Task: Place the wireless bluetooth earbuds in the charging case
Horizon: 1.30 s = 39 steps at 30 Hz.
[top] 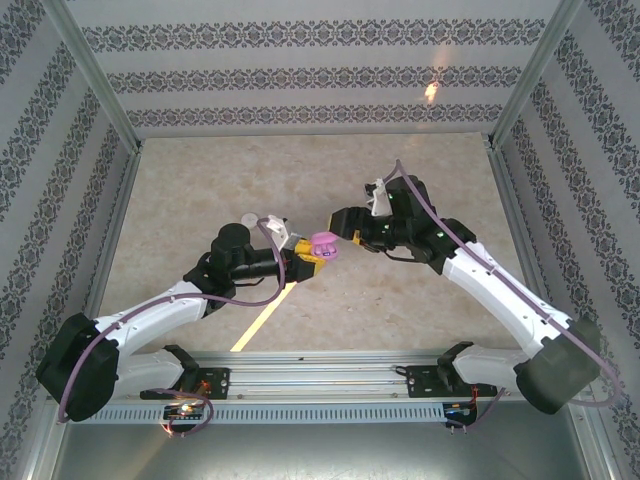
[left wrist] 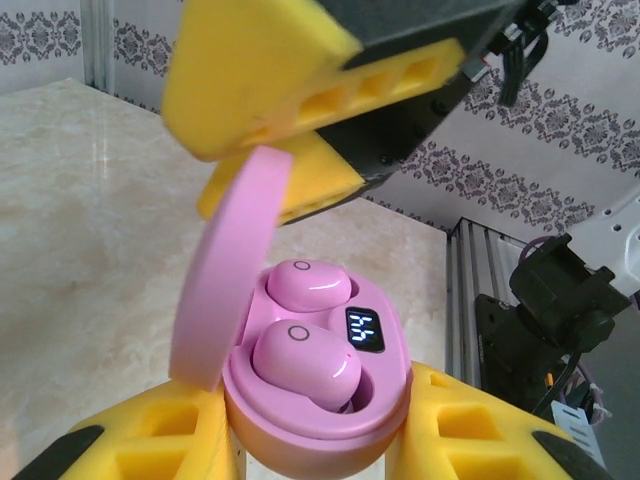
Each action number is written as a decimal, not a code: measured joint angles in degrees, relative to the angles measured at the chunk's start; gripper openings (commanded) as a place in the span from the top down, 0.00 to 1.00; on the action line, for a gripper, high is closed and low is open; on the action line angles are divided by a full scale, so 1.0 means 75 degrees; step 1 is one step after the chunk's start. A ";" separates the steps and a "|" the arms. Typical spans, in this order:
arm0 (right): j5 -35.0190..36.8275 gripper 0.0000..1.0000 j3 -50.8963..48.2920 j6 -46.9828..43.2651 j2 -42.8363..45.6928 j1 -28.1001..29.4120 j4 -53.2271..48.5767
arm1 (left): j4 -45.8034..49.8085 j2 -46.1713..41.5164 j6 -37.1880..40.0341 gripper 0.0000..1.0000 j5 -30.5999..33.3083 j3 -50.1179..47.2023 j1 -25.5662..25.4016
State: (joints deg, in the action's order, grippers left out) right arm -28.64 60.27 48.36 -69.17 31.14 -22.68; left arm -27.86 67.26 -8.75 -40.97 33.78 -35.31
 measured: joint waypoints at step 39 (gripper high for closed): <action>-0.0863 0.76 -0.1378 0.2605 0.0259 0.0312 0.2961 | -0.0912 0.0187 -0.0522 0.61 0.0629 0.0044 0.0020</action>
State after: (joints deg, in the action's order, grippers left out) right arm -35.11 49.93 67.90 -67.22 33.47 -0.47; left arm -34.70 68.66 -12.67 -36.25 34.11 -35.16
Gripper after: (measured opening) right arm 0.340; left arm 0.334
